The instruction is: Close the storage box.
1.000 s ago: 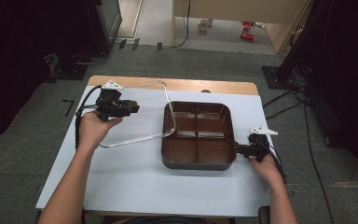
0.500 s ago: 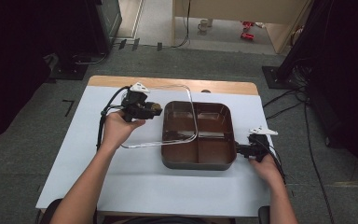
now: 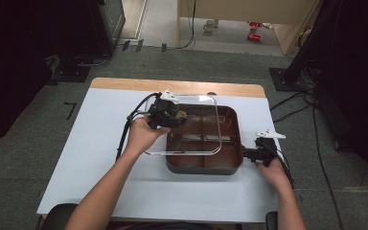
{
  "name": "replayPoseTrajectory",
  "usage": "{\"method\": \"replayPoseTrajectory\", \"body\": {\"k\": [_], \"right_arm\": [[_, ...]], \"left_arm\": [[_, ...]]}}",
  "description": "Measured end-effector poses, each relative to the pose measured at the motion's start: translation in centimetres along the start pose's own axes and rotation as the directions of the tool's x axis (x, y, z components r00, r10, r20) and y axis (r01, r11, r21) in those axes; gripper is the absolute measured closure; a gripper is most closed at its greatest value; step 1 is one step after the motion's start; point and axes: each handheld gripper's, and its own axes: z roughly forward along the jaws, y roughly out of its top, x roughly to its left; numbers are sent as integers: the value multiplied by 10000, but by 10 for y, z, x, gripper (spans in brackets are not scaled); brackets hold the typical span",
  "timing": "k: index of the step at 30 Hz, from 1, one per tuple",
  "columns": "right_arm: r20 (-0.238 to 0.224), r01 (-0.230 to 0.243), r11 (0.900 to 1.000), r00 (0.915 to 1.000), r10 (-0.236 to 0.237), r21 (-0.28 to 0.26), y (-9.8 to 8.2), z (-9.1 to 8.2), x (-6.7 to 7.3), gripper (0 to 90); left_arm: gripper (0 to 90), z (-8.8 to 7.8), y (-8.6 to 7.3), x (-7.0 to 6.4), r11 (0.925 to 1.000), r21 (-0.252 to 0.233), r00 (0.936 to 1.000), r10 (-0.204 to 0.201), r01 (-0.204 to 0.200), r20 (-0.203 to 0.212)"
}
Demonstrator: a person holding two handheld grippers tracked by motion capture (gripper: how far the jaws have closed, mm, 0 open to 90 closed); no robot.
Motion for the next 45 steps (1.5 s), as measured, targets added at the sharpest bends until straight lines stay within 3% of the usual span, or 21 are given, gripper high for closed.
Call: {"method": "replayPoseTrajectory", "body": {"k": [6, 12, 22, 29, 45], "right_arm": [[0, 5, 10000, 10000, -5, -5, 0, 0, 0, 156], [-3, 3, 10000, 10000, -3, -4, 0, 0, 0, 155], [-3, 2, 10000, 10000, -2, -4, 0, 0, 0, 155], [-5, -1, 10000, 10000, 1, -4, 0, 0, 0, 155], [-12, -9, 10000, 10000, 9, -18, 0, 0, 0, 154]], "left_arm": [[593, 20, 4, -13, 9999, 113, 9998, 83, -85, 198], [593, 40, 6, -26, 9986, 357, 9991, 387, -382, -151], [593, 69, 7, -40, 9975, 651, 9995, 280, -270, -142], [592, 76, 7, -51, 9944, 852, 9974, 651, -622, -317], [590, 74, 5, -57, 9931, 1127, 9990, 363, -334, -243]]}}
